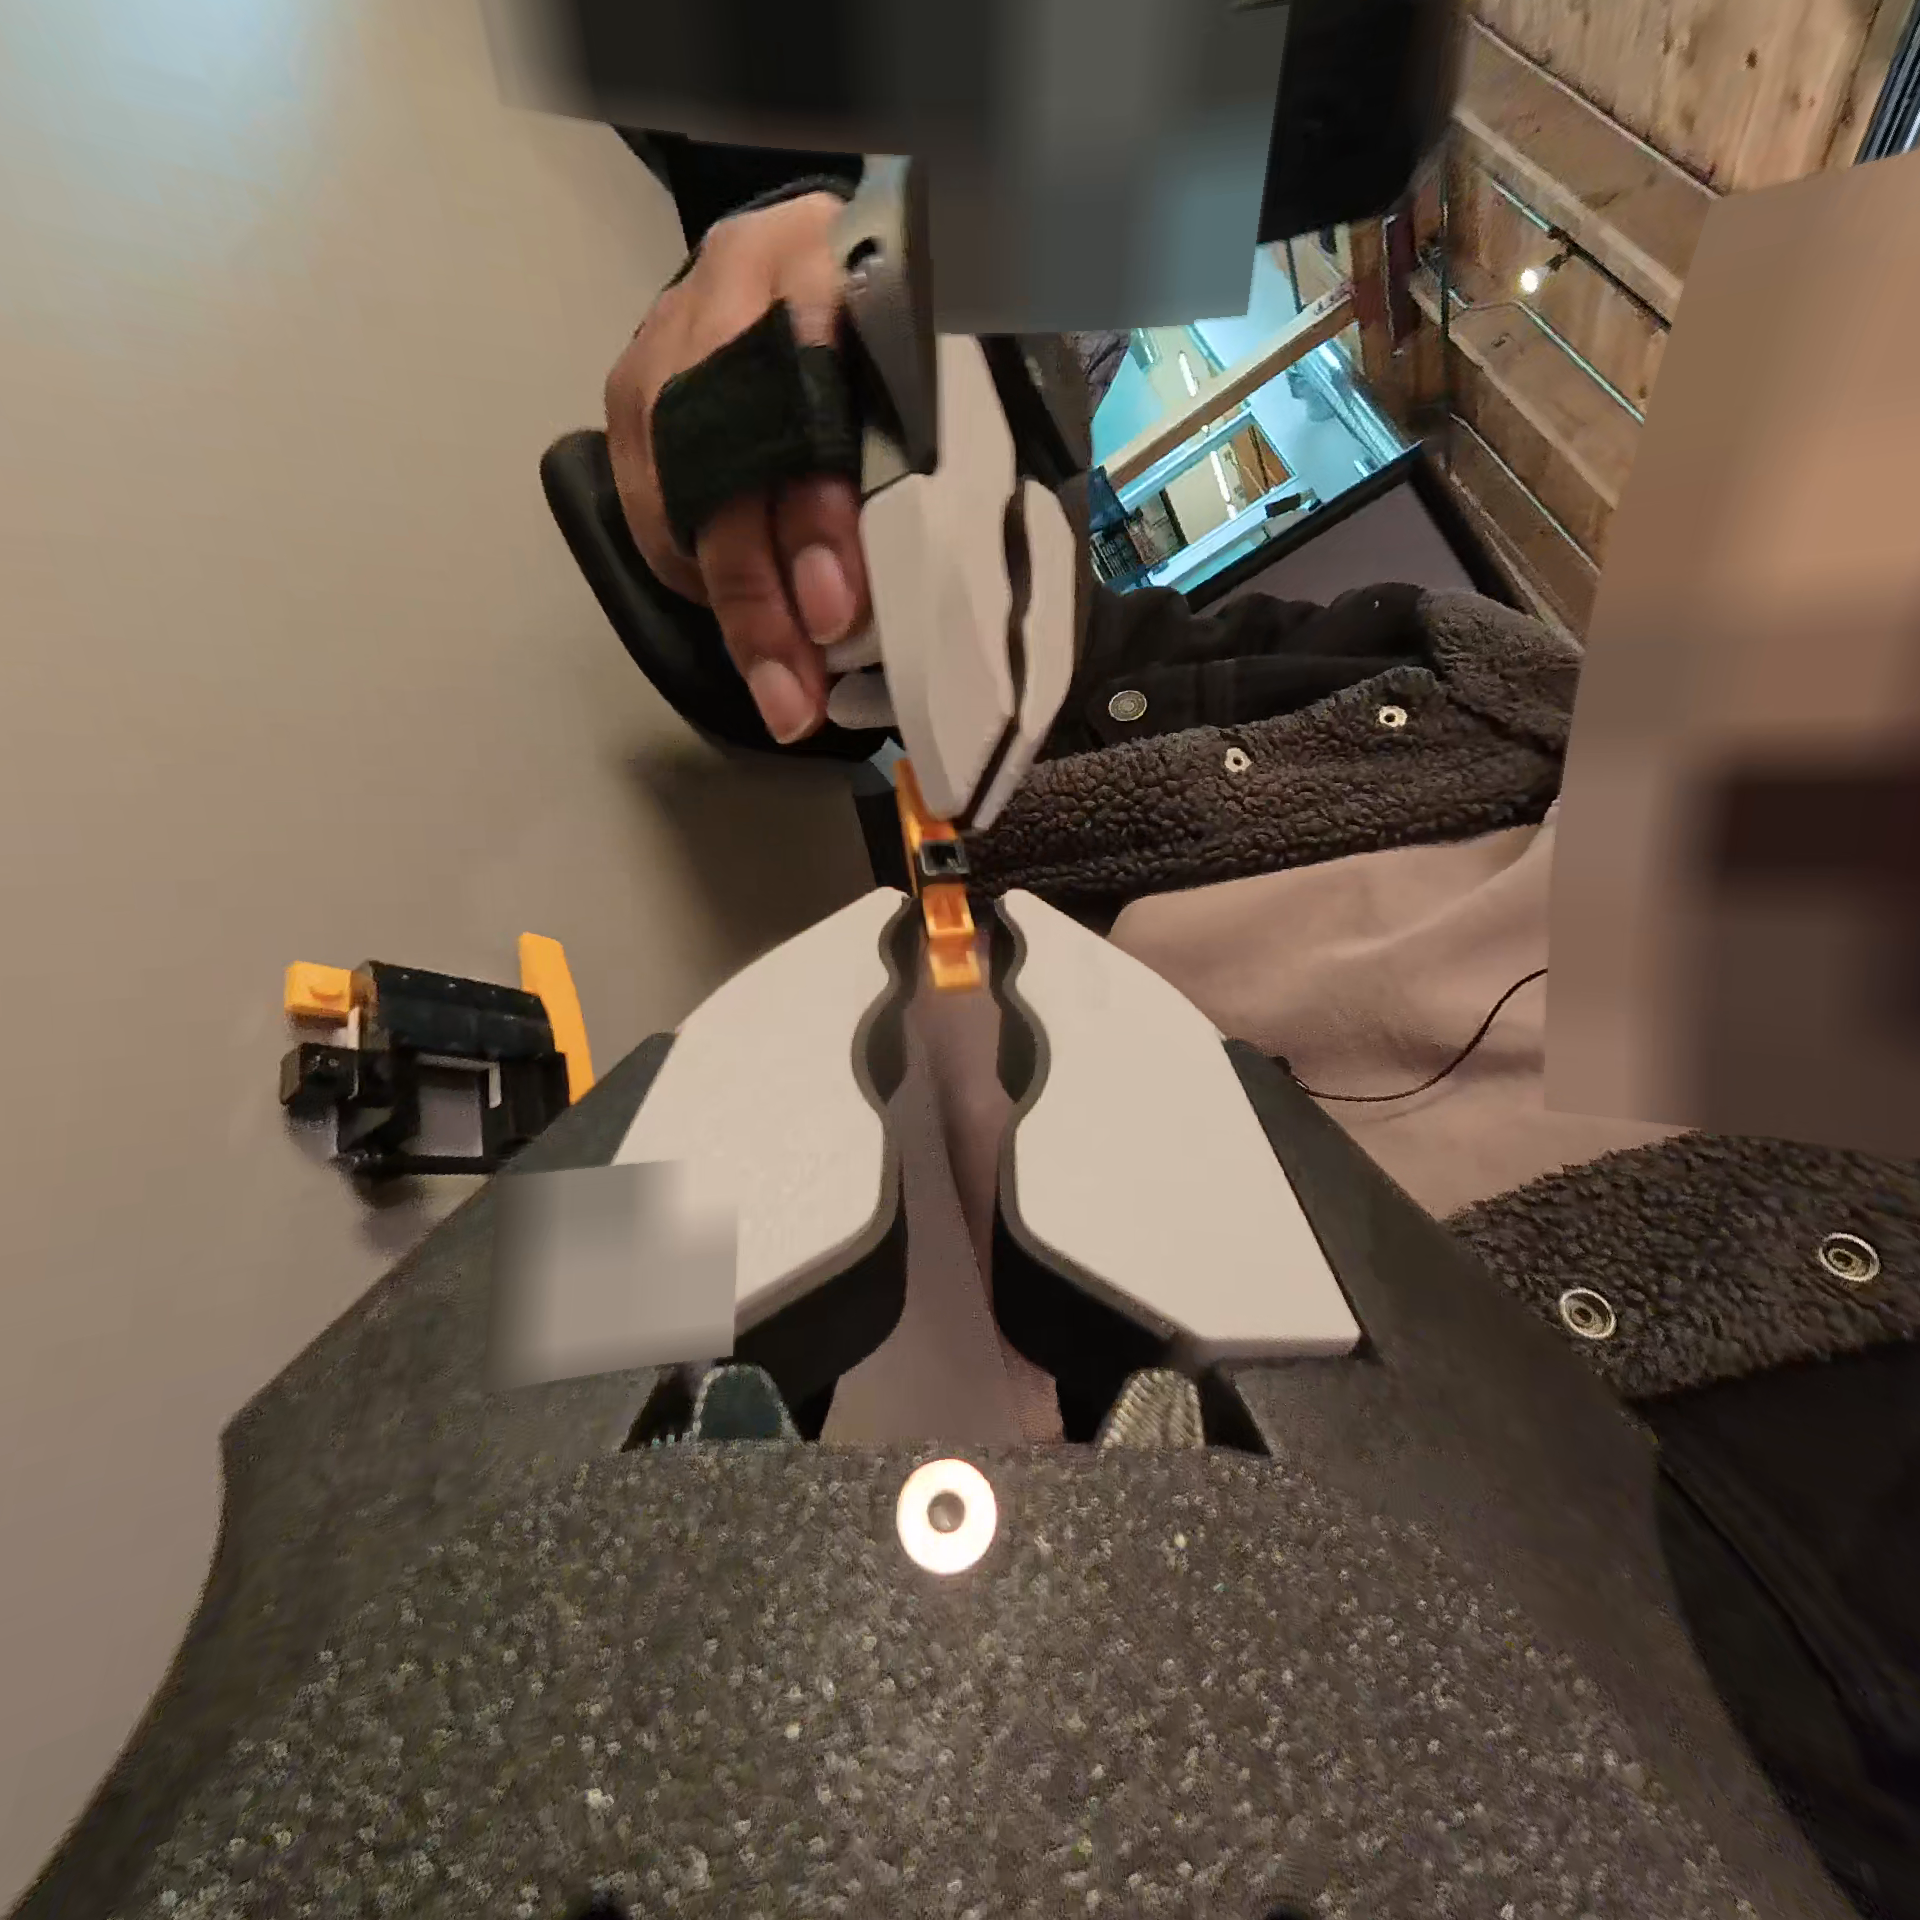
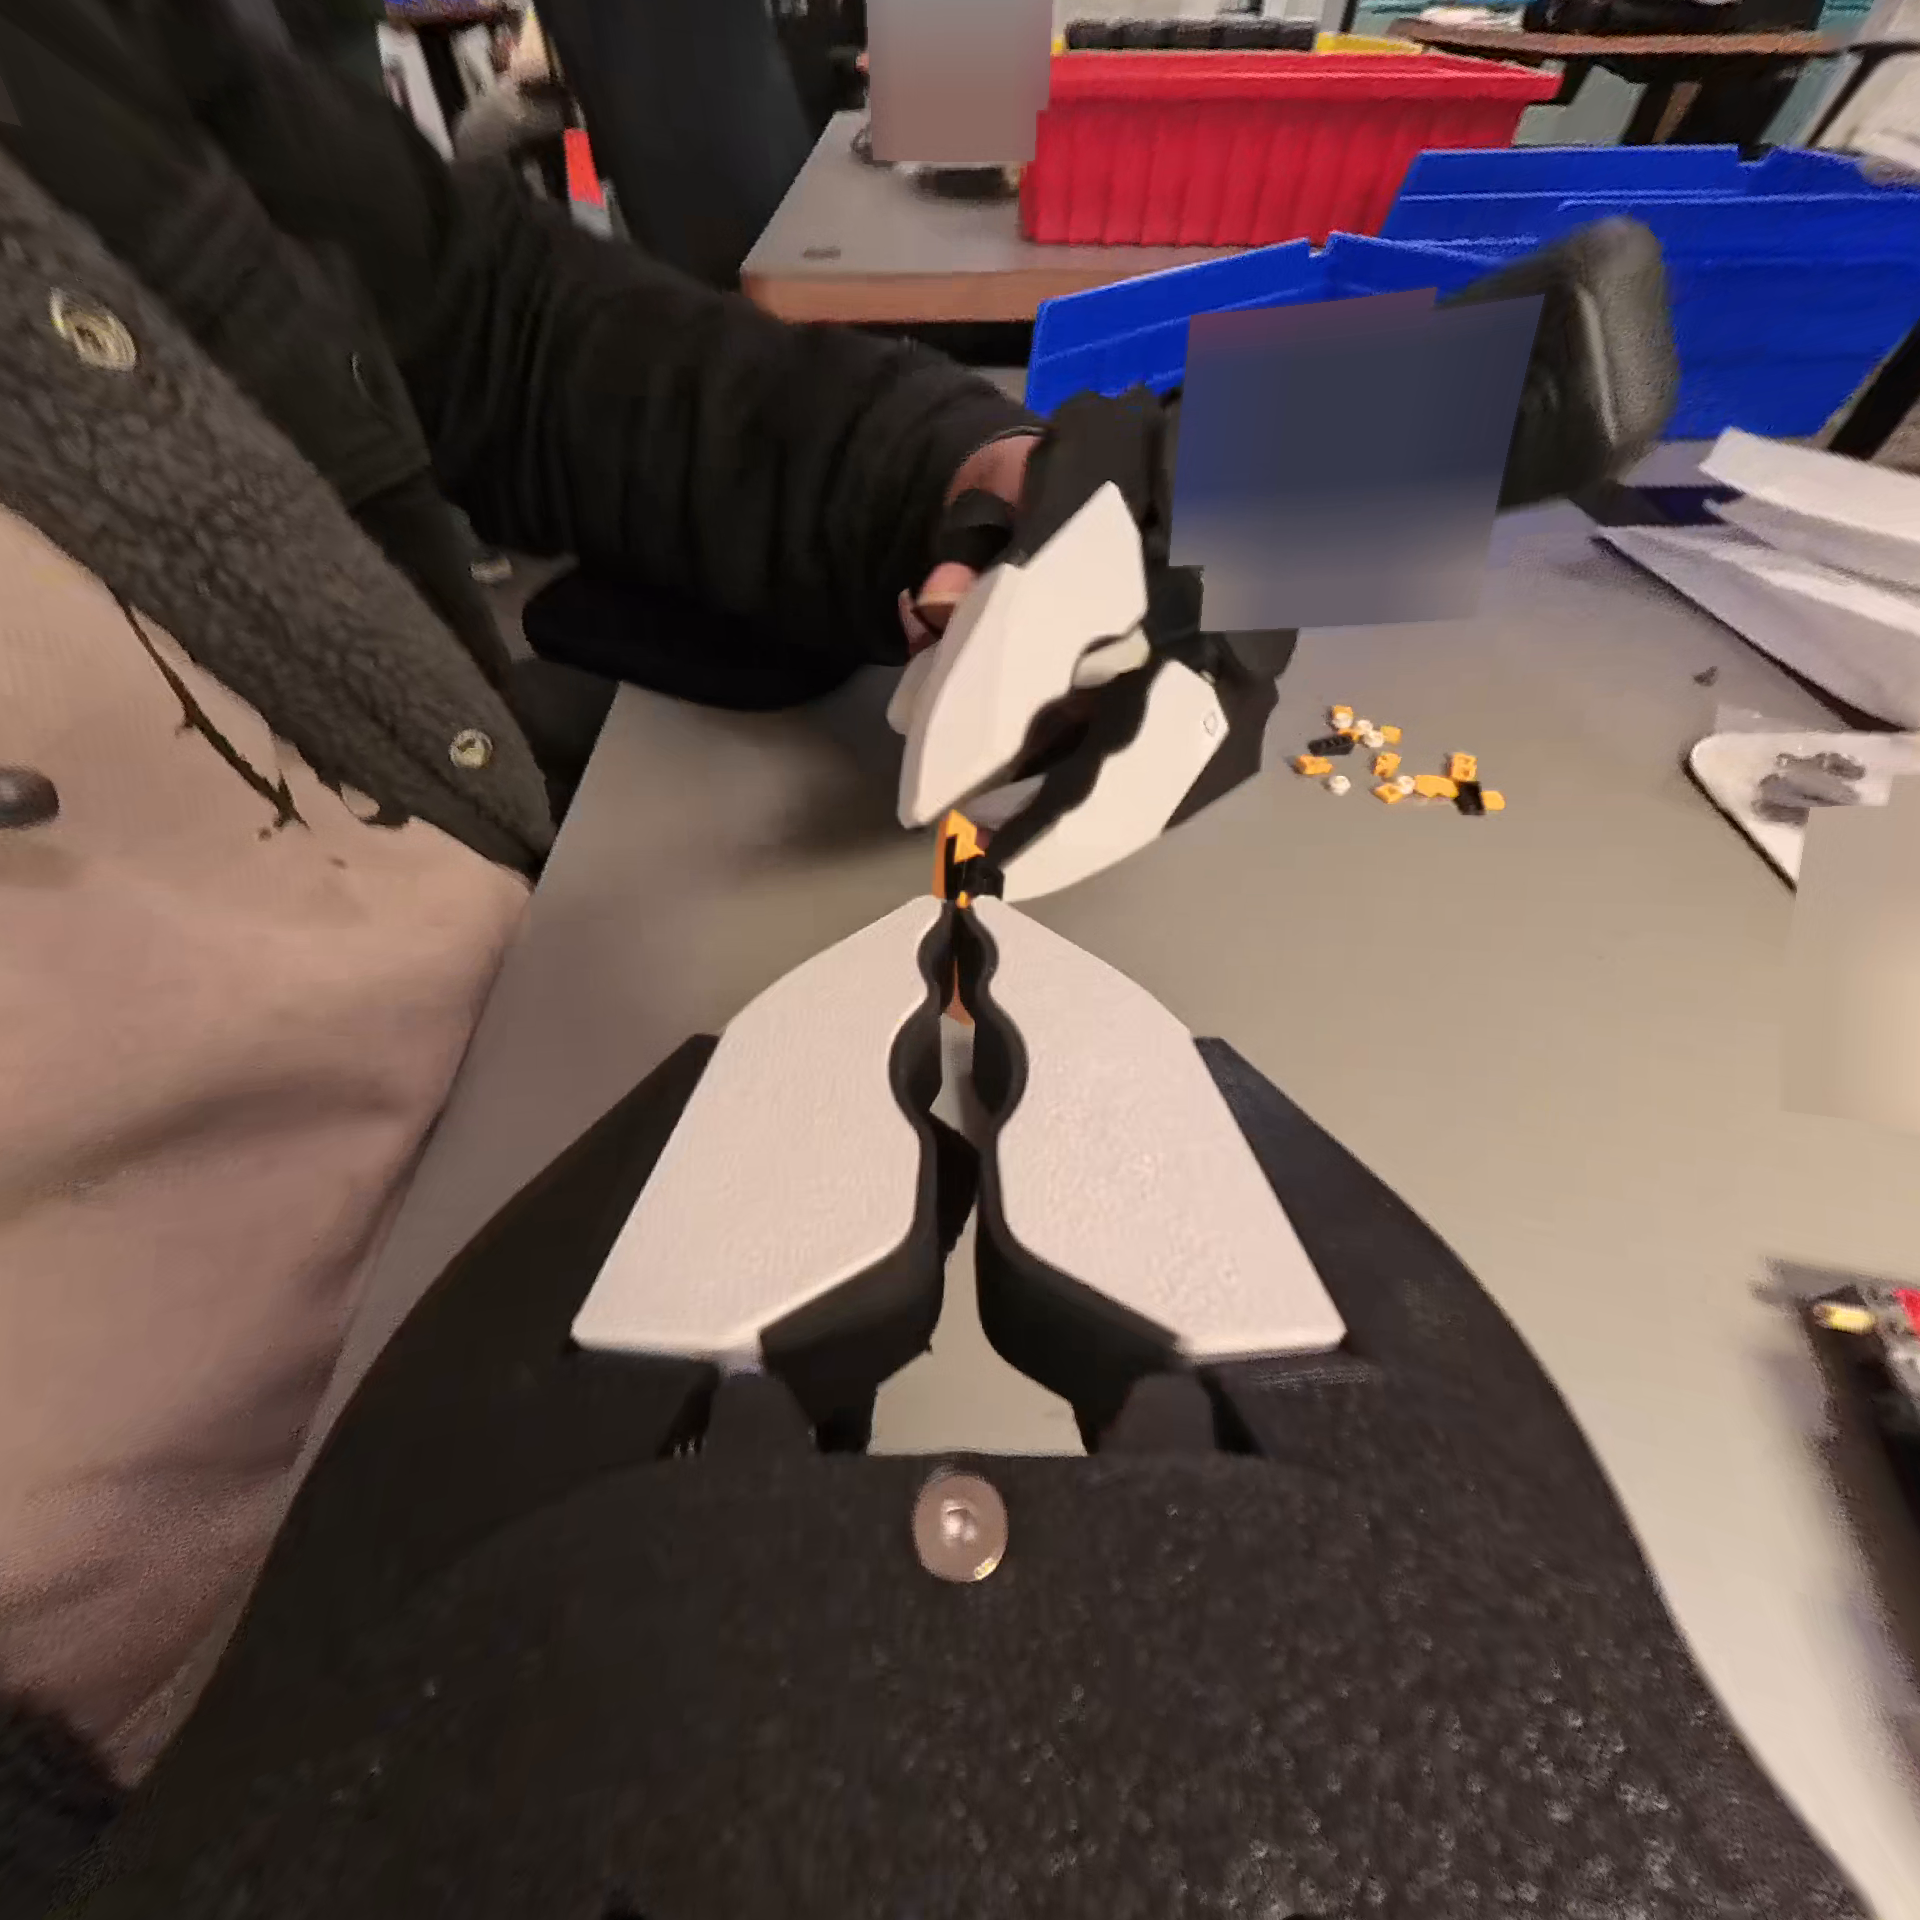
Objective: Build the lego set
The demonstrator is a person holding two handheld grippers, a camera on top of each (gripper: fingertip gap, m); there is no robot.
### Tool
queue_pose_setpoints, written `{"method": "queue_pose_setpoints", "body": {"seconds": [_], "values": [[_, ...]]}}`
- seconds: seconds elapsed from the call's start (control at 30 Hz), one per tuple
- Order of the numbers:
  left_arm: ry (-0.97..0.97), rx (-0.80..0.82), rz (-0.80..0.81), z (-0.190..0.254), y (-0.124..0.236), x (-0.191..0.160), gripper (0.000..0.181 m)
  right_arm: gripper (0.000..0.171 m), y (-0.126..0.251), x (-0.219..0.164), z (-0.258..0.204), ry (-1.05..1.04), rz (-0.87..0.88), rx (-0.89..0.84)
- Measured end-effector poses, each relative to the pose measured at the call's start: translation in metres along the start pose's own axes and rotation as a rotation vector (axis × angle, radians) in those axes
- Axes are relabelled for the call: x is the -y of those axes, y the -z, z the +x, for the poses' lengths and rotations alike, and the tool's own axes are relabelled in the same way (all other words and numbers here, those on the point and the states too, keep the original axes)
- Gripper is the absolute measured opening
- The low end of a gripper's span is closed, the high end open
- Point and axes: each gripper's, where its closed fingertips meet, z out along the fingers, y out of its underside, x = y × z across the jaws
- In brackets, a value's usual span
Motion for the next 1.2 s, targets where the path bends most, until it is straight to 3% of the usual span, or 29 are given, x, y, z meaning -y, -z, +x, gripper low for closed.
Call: {"method": "queue_pose_setpoints", "body": {"seconds": [0.07, 0.17, 0.43, 0.73, 0.83, 0.9, 1.07, 1.2], "values": [[-0.069, 0.076, 0.028, -0.002, 0.006, 0.004, 0.017, 0.0, 0.004, 0.001, 0.007, -0.077, 0.017, -0.023], [-0.321, 0.332, 0.051, -0.013, 0.015, 0.01, 0.026, 0.0, 0.005, -0.002, 0.021, -0.236, 0.025, -0.035], [-0.947, 0.901, -0.214, -0.031, 0.02, 0.011, 0.021, 0.0, 0.001, -0.001, 0.018, -0.517, 0.094, 0.093], [-1.322, 1.176, -0.338, -0.029, 0.02, 0.021, 0.007, 0.0, 0.006, 0.0, 0.024, -0.651, 0.173, 0.14], [-1.285, 1.15, -0.341, -0.03, 0.019, 0.018, 0.007, 0.0, 0.005, -0.002, 0.024, -0.606, 0.161, 0.116], [-1.162, 1.067, -0.316, -0.031, 0.019, 0.014, 0.006, 0.0, 0.006, -0.003, 0.026, -0.51, 0.139, 0.071], [-0.682, 0.829, -0.28, -0.048, 0.03, -0.004, 0.006, 0.025, 0.008, -0.01, 0.031, 0.04, -0.104, -0.178], [-0.433, 0.69, -0.293, -0.06, 0.03, -0.016, 0.006, 0.026, -0.007, -0.033, 0.03, 0.418, -0.382, -0.26]]}}
